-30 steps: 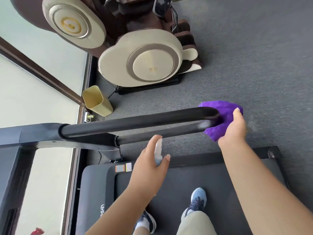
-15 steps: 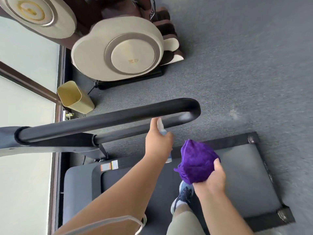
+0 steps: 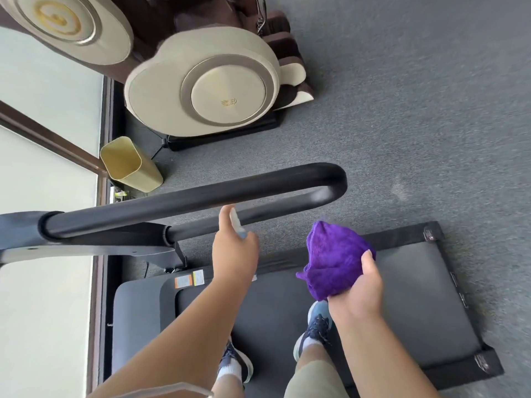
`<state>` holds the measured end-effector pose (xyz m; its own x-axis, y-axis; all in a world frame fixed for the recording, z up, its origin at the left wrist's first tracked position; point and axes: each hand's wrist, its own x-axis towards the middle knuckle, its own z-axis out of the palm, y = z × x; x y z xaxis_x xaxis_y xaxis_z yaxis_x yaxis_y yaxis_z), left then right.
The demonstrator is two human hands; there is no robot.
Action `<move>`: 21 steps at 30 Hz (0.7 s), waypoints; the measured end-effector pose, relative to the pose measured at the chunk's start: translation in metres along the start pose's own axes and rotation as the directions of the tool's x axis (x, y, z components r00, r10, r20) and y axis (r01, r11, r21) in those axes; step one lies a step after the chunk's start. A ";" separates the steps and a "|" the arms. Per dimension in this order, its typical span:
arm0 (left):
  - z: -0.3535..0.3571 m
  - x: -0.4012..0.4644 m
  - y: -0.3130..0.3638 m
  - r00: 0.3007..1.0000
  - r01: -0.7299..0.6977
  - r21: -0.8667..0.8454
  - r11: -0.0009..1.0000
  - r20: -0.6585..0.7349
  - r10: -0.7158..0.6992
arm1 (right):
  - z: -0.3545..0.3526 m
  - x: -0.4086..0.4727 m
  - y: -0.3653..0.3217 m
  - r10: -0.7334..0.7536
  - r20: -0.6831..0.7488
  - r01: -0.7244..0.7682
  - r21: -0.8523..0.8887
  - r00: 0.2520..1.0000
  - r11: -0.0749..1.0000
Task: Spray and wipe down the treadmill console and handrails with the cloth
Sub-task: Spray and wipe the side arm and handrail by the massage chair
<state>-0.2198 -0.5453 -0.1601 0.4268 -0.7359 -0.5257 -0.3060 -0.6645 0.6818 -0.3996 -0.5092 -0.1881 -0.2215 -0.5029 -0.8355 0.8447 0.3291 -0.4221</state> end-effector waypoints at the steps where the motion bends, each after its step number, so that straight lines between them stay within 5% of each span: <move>1: -0.003 -0.001 0.000 1.000 0.002 0.000 1.000 0.012 -0.002 | 0.004 -0.002 -0.001 -0.008 -0.016 0.008 -0.006 1.000 1.000; 4: -0.011 -0.001 -0.004 0.999 0.007 -0.022 1.000 0.034 -0.006 | 0.026 -0.007 -0.010 -0.129 -0.067 0.124 -0.071 0.989 0.990; 6: -0.016 0.001 -0.009 0.999 0.007 -0.050 0.999 0.033 -0.005 | 0.050 -0.014 -0.006 -0.401 -0.116 0.360 -0.269 0.909 0.893; 9: -0.021 0.006 -0.022 1.000 0.010 -0.076 0.997 0.021 -0.009 | 0.081 -0.008 0.034 -0.829 0.094 0.697 -0.597 0.551 0.396; 11: -0.027 0.007 -0.031 1.000 0.002 -0.068 0.998 0.022 0.000 | 0.088 0.018 0.070 -0.863 0.275 0.706 -0.698 0.423 0.123; 17: -0.062 0.012 -0.055 0.999 -0.008 -0.124 0.992 0.042 0.013 | 0.077 0.071 0.106 -0.797 0.466 0.561 -0.803 0.384 -0.199; 21: -0.083 0.018 -0.063 0.999 -0.012 -0.173 0.985 0.030 0.018 | 0.080 0.092 0.097 -0.612 0.660 0.448 -0.749 0.435 -0.488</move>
<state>-0.1225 -0.5061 -0.1708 0.3957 -0.7511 -0.5284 -0.1590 -0.6227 0.7661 -0.2989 -0.5877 -0.2778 -0.2922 -0.9479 0.1268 -0.8765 0.2124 -0.4320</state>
